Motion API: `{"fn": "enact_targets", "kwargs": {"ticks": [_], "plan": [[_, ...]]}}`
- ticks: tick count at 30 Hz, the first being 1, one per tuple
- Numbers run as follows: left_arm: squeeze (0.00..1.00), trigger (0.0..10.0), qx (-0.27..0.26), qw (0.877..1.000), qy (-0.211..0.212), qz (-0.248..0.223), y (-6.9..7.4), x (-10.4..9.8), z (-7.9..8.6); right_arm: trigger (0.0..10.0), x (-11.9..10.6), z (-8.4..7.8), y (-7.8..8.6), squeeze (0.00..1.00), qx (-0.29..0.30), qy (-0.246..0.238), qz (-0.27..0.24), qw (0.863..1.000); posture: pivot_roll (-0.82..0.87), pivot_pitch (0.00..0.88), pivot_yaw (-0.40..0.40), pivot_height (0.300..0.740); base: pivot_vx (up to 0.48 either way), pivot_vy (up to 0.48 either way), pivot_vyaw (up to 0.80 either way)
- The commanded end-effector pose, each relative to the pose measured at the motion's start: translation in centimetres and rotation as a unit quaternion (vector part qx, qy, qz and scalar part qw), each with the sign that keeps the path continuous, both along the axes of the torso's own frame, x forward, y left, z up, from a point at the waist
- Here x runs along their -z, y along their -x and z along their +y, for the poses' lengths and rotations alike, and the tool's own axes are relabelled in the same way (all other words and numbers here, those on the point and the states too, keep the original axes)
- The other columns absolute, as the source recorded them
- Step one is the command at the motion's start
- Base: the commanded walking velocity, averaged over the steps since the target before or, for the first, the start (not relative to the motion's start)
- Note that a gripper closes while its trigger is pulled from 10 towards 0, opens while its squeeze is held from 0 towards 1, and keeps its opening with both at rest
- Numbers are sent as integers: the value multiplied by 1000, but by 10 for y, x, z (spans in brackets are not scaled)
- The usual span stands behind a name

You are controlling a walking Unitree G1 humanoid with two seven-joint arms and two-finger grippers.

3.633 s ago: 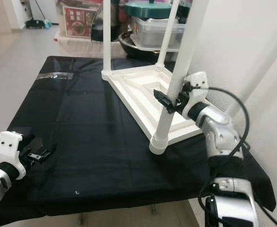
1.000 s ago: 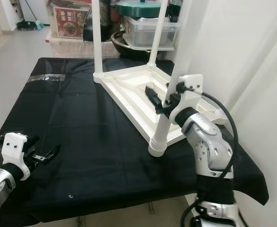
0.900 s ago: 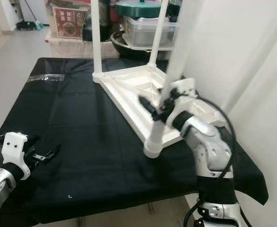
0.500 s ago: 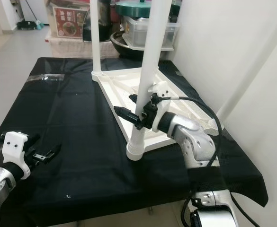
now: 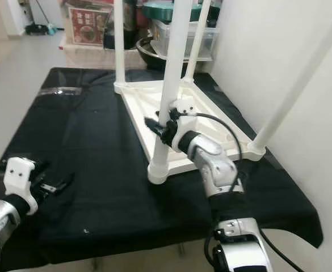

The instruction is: Building children table

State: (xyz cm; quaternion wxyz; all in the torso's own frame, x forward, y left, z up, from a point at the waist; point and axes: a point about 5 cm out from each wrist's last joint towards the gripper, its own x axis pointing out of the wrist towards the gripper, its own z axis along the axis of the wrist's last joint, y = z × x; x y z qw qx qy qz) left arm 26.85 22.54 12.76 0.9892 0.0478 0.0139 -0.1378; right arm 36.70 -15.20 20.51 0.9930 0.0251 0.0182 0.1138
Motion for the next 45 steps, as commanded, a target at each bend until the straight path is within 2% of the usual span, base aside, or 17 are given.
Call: {"fn": "enact_targets", "kwargs": {"ticks": [1,3,5,10,11,16,17,20,21,25,28,34,39,40,43,44,45], "plan": [[0,10000,6,1000,-11,2,1,1,-2,0,30,-30,6,0,127,16,78,989,93,0,-112,740,0,0,0],[0,10000,7,1000,-10,3,0,2,-3,0,41,-40,22,0,258,9,99,961,85,0,-106,740,0,0,0],[0,10000,8,1000,-10,2,-1,1,-3,0,44,-35,35,0,298,3,95,950,85,0,-106,740,0,0,0],[0,10000,7,1000,-5,0,-4,0,-5,0,39,-6,40,0,283,-4,86,955,80,0,-93,740,0,0,0],[0,10000,8,1000,-3,-1,-4,0,-7,10000,40,7,38,0,254,-5,99,962,76,0,-88,740,0,0,0],[0,10000,8,1000,-1,-2,-5,0,-8,10000,40,24,35,0,203,-22,103,974,80,0,-93,740,0,0,0],[0,10000,7,1000,-2,-2,-5,-1,-6,10000,34,25,32,1000,180,-41,85,979,82,0,-97,740,0,0,0],[0,10000,6,1000,-3,-2,-5,-1,-4,10000,23,22,28,1000,138,-54,60,987,83,0,-101,740,0,0,0],[0,10000,4,1000,-4,-2,-4,-1,-3,10000,10,15,25,0,108,-65,33,992,80,0,-102,740,0,0,0],[0,10000,2,1000,-5,-2,-4,0,-2,10000,-30,2,26,0,-69,-99,-51,991,78,0,-102,740,0,0,0],[0,10000,3,1000,-4,-2,-4,0,-3,10000,-36,5,32,0,-138,-98,-70,983,78,0,-102,740,0,0,0],[0,10000,5,1000,-5,-6,-6,-2,-5,10000,-30,50,53,0,-343,-55,-75,935,107,0,-113,740,0,0,0],[0,10000,0,1000,-8,-8,-4,-4,-1,9922,-18,70,53,0,-390,-36,-68,917,125,0,-124,740,0,0,0],[0,10000,-1,1000,-9,-8,-3,-4,0,2510,-13,72,48,0,-387,-20,-64,920,133,0,-130,740,0,0,0],[0,10000,-1,1000,-9,-8,-3,-4,0,2510,-13,72,48,0,-387,-20,-64,920,133,0,-130,740,0,0,0],[0,10000,-3,1000,-10,-8,-2,-4,1,0,-11,72,44,0,-388,-9,-61,920,134,0,-132,740,0,0,0],[0,10000,-3,1000,-10,-8,-2,-4,1,0,-11,72,44,0,-388,-9,-61,920,134,0,-132,740,0,0,0]]}}
